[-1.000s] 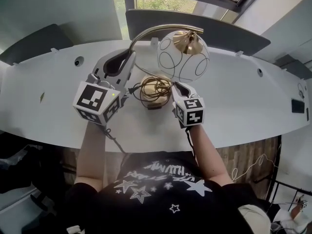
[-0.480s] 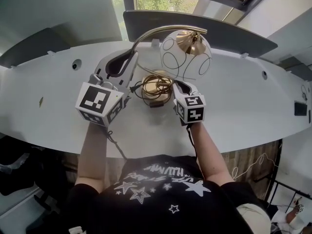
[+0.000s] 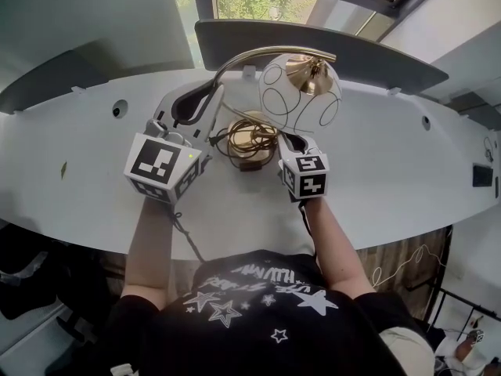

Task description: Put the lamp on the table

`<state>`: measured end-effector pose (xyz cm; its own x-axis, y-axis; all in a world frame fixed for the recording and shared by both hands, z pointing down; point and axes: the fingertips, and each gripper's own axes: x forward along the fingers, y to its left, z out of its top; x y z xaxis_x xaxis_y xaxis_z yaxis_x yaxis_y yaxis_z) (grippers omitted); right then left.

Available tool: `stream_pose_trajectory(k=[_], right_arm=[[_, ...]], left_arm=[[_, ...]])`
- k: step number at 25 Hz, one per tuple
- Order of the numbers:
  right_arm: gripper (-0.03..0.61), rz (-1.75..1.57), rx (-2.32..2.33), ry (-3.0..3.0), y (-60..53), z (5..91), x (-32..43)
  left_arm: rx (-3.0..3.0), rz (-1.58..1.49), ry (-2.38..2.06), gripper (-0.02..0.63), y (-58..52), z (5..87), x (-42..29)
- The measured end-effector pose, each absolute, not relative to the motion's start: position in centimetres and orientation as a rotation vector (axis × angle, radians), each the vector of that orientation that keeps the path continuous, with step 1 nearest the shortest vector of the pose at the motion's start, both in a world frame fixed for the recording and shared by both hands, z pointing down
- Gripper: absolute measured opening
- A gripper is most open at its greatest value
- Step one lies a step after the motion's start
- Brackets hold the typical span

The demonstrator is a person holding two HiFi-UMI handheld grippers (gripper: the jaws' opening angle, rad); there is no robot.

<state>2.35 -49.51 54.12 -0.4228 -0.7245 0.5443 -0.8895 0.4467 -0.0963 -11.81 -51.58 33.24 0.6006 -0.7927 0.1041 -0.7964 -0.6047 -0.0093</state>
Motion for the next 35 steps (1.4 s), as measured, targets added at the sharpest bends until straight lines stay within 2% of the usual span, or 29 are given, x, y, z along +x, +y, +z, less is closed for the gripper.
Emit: stream_pose_trajectory(k=[15,31,35], right_arm=[[0.044,0.496,1.348,-2.271,-49.2,55.0,2.3],[0.044,0.481,1.368,-2.251,-48.5,54.8,2.1],[0.091,0.468,1.370,-2.272,-48.2,54.2,1.8]], left_arm=[[2.776,0.183,-1.357,0.031,-50.4,33.7,-11.9],[2.781,0.044,-1.449,0.032,-49.7,33.4,-11.9],[2.782,0.034,-1.509,0.039,-49.1,33.2,-12.3]])
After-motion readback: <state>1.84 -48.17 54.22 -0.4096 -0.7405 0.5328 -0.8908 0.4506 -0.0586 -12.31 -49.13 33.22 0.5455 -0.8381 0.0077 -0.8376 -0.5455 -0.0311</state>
